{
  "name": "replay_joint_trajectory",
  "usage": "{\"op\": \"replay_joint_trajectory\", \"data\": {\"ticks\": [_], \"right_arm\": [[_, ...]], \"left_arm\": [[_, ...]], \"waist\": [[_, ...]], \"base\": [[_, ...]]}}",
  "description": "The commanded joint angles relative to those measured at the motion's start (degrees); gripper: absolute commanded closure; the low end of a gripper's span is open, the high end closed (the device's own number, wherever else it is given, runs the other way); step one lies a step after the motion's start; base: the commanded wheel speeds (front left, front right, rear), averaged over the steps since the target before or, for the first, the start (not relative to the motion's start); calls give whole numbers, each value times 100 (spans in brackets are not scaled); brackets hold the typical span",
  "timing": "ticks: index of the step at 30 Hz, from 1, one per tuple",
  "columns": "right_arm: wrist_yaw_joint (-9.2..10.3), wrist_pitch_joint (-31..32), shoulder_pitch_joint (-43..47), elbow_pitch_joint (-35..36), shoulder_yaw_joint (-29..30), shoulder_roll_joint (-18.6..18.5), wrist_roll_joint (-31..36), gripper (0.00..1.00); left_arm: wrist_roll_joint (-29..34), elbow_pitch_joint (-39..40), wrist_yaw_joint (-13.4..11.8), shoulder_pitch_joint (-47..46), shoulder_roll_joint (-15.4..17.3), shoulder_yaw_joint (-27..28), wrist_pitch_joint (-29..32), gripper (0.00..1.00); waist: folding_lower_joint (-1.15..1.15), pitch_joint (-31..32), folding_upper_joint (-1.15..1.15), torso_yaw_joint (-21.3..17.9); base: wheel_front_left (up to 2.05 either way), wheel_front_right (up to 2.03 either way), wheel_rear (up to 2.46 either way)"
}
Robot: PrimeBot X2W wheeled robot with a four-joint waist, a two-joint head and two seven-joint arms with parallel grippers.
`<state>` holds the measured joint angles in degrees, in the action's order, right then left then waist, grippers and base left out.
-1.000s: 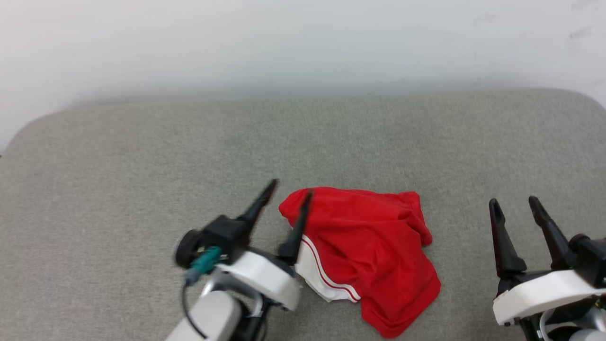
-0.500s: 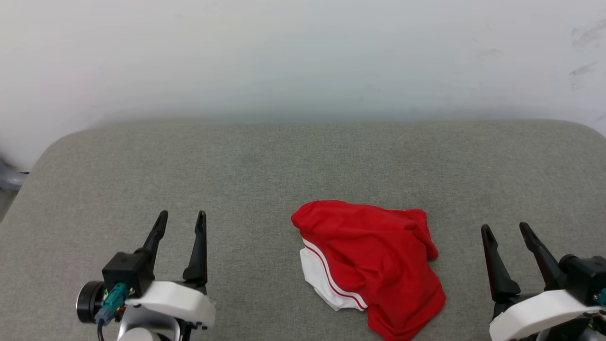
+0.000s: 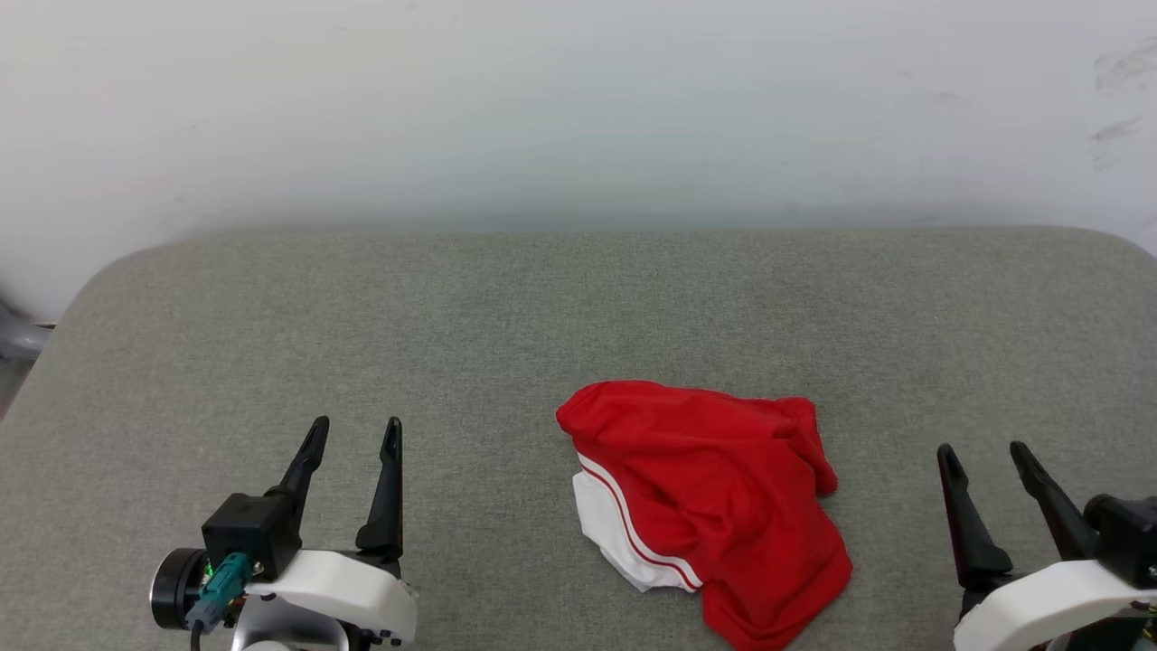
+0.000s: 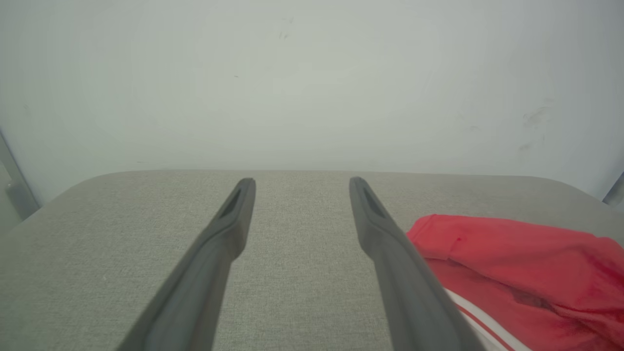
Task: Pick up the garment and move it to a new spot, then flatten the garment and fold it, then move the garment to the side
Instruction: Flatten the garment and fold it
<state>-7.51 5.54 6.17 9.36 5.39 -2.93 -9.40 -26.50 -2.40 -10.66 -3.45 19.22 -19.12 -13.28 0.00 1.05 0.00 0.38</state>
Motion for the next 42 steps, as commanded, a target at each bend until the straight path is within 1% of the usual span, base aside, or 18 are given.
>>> {"op": "replay_joint_trajectory", "data": {"ticks": [1,4,6,7,9,10,13,19,23,25,28,31,32,33,35,36,37,42], "right_arm": [[4,40,-14,-56,98,6,-34,0],[4,225,-186,-319,297,7,-143,0],[4,488,-336,-603,441,7,-79,0],[4,637,-452,-774,485,8,-171,0],[4,981,-724,-1137,592,-93,-147,0],[4,1176,-888,-1335,609,-93,-282,0],[3,1735,-1421,-1848,505,-309,-514,0],[3,2758,-2514,-2593,-107,-809,-889,0],[3,3174,-3077,-3000,-674,-1106,-1074,0],[3,3263,-3294,-3215,-924,-1223,-1169,0],[2,3600,-3340,-3683,-1307,-1356,-1371,0],[3,4044,-3183,-4147,-1577,-1372,-1613,0],[3,4134,-3130,-4245,-1611,-1365,-1711,69],[2,4167,-3118,-4301,-1606,-1359,-1788,100],[2,4080,-3205,-4273,-1663,-1412,-1847,100],[6,3603,-3503,-4025,-1558,-1566,-1739,100],[8,3390,-3616,-3930,-1442,-1632,-1695,100],[5,2669,-3763,-3447,-809,-1823,-1362,100]], "left_arm": [[-2,24,-22,-1,13,-9,13,0],[24,54,-13,-69,-6,-41,3,0],[37,98,-3,-132,-41,-70,-11,0],[48,116,1,-159,-56,-79,-22,0],[59,148,31,-237,-98,-105,-49,0],[68,153,44,-288,-117,-118,-54,0],[76,163,89,-466,-198,-137,-94,0],[144,84,238,-842,-383,-179,-158,0],[195,-2,357,-1042,-489,-206,-181,0],[210,-67,390,-1071,-532,-198,-188,0],[244,-171,456,-1151,-620,-200,-197,0],[265,-250,500,-1187,-672,-157,-200,0],[283,-260,509,-1201,-692,-138,-201,0],[307,-271,528,-1207,-715,-122,-201,0],[329,-296,552,-1179,-744,-78,-202,0],[378,-328,591,-1105,-755,-1,-198,0],[385,-343,598,-1082,-759,19,-197,0],[436,-373,609,-965,-702,117,-192,0]], "waist": [[0,-30,0,16],[0,-103,0,64],[0,-217,0,113],[0,-278,0,139],[0,-430,0,211],[0,-510,0,252],[0,-769,0,376],[0,-1251,0,665],[0,-1500,0,833],[0,-1577,0,887],[0,-1656,0,977],[0,-1698,0,1008],[0,-1702,0,1011],[0,-1701,0,1009],[0,-1672,0,973],[0,-1580,0,875],[0,-1540,0,842],[0,-1315,0,620]], "base": [[0,0,0],[0,0,0],[0,0,0],[0,0,0],[0,0,0],[0,0,0],[0,0,0],[0,0,0],[0,0,0],[0,0,0],[0,0,0],[0,0,0],[0,0,0],[0,0,0],[0,0,0],[0,0,0],[0,0,0],[0,0,0]]}}
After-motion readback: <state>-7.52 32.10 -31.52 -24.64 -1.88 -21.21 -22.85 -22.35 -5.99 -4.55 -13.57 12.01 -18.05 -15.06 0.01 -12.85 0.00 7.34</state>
